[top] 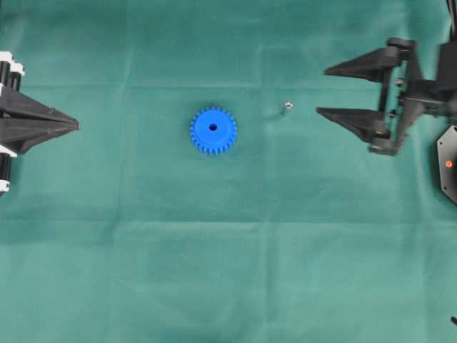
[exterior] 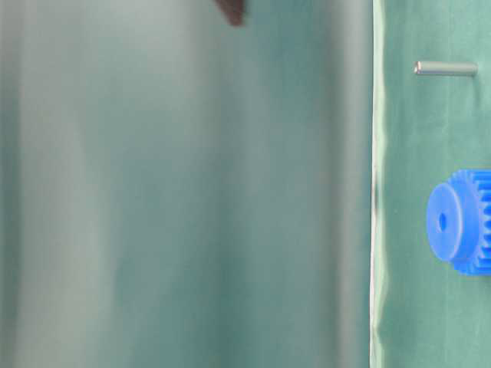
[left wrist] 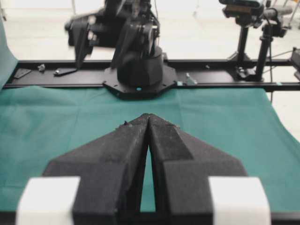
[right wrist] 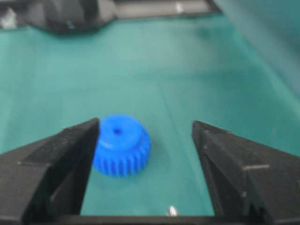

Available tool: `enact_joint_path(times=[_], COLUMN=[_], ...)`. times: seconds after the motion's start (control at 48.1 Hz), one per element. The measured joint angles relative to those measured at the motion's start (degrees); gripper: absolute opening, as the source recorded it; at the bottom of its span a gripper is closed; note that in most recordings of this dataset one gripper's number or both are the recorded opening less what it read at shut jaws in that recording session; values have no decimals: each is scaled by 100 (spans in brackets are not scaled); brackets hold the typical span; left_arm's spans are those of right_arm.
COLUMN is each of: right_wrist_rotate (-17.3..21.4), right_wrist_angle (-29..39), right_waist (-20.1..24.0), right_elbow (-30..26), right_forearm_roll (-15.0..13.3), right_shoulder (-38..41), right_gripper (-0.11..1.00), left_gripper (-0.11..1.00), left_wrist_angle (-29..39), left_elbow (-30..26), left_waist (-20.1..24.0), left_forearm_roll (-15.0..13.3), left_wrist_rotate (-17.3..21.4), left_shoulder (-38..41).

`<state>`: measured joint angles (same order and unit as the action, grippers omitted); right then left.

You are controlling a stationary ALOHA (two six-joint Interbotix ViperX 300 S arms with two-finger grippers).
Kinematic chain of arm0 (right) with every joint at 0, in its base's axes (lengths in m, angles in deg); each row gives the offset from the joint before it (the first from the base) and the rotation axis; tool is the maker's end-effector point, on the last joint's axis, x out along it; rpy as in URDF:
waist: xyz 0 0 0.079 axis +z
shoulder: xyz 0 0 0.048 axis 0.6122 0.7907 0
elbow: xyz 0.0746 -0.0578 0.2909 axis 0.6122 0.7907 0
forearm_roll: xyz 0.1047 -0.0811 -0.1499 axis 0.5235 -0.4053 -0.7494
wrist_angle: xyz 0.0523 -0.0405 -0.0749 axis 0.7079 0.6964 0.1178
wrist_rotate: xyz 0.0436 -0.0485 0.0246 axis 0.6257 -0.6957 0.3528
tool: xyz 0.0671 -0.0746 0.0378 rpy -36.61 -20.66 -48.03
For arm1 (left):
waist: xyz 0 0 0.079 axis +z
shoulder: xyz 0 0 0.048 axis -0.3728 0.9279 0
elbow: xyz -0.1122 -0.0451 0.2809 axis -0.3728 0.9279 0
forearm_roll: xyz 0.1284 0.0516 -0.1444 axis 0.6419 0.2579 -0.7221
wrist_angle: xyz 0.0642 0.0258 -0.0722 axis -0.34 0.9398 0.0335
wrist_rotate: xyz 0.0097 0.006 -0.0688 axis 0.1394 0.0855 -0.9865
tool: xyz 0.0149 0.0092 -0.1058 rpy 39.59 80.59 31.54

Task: Insert the shaft placed at a random location into the center hole of the medium gear at another random location.
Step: 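Move the right gripper left toward the silver shaft, fingers open, then close the right gripper on the silver shaft, holding it upright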

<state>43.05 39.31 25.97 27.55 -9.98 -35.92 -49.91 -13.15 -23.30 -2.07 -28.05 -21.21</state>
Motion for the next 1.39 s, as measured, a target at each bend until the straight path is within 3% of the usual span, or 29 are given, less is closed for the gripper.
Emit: enact_joint_path(times=[0.312, 0.582, 0.935, 1.268, 1.392], right_wrist_rotate=[0, 0, 0, 0, 0], right_wrist_angle=[-896, -1248, -1485, -1538, -1538], right_waist=[-114, -123, -123, -123, -123], right_elbow=[-141, -281, -396, -457, -466], right_forearm_roll=[193, 396, 536, 545, 554], right_shoulder=[1784, 2646, 3313, 3410, 3419], right_gripper=[85, 85, 80, 76, 66], left_gripper=[0, 0, 0, 0, 0], left_wrist_angle=[0, 0, 26, 26, 35], left_elbow=[0, 0, 0, 9, 0], left_waist=[0, 0, 0, 0, 0], left_forearm_roll=[0, 0, 0, 0, 0], left_wrist_rotate=[0, -9, -44, -53, -53], left_shoulder=[0, -9, -9, -18, -18])
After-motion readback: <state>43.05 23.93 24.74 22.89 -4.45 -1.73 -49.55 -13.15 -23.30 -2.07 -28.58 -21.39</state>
